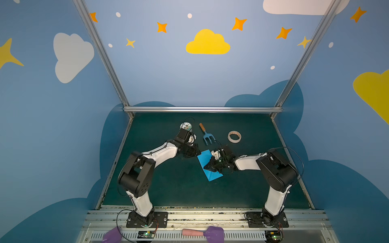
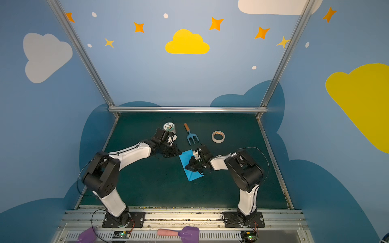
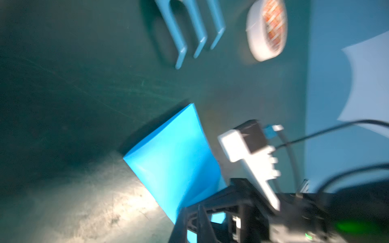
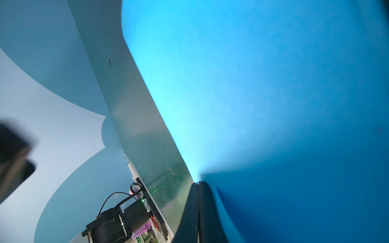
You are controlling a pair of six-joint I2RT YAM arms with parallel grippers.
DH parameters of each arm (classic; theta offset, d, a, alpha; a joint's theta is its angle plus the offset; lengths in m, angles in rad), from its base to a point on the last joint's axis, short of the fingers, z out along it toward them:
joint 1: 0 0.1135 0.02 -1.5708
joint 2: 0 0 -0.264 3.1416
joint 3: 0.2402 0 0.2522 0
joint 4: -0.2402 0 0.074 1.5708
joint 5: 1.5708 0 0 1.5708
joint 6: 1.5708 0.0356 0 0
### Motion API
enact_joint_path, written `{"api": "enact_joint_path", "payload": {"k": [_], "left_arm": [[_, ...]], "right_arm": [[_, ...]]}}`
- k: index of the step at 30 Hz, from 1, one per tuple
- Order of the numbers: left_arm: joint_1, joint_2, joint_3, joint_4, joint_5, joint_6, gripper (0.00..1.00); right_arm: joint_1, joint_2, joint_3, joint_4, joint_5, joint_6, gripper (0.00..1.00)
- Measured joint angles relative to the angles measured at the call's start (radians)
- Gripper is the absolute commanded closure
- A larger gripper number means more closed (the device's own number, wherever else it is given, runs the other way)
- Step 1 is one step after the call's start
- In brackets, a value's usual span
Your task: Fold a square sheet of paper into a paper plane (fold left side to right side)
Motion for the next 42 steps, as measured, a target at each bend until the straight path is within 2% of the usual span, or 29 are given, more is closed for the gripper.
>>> {"api": "enact_joint_path", "payload": {"k": [4, 9, 17, 30, 42], "left_arm": [[-0.057, -0.102, -0.148, 0.045, 0.0, -0.048, 0.96], [-0.171, -0.135, -0.269, 0.07, -0.006, -0.097, 0.96], [-0.298, -0.109, -0.26, 0.126, -0.031, -0.123, 0.96], [-0.317, 0.036, -0.166, 0.15, -0.055, -0.097, 0.96], [-0.317, 0.062, -0.176, 0.151, -0.083, -0.073, 0.96]], "right_arm": [[0.001, -0.002, -0.008, 0.013, 0.003, 0.003, 1.0], [0.004, -0.005, -0.01, 0.015, 0.011, 0.008, 1.0], [0.006, -0.006, -0.01, 0.014, 0.016, 0.01, 1.0], [0.007, -0.008, -0.011, 0.014, 0.021, 0.013, 1.0], [0.008, -0.01, -0.016, 0.019, 0.025, 0.013, 1.0]]}}
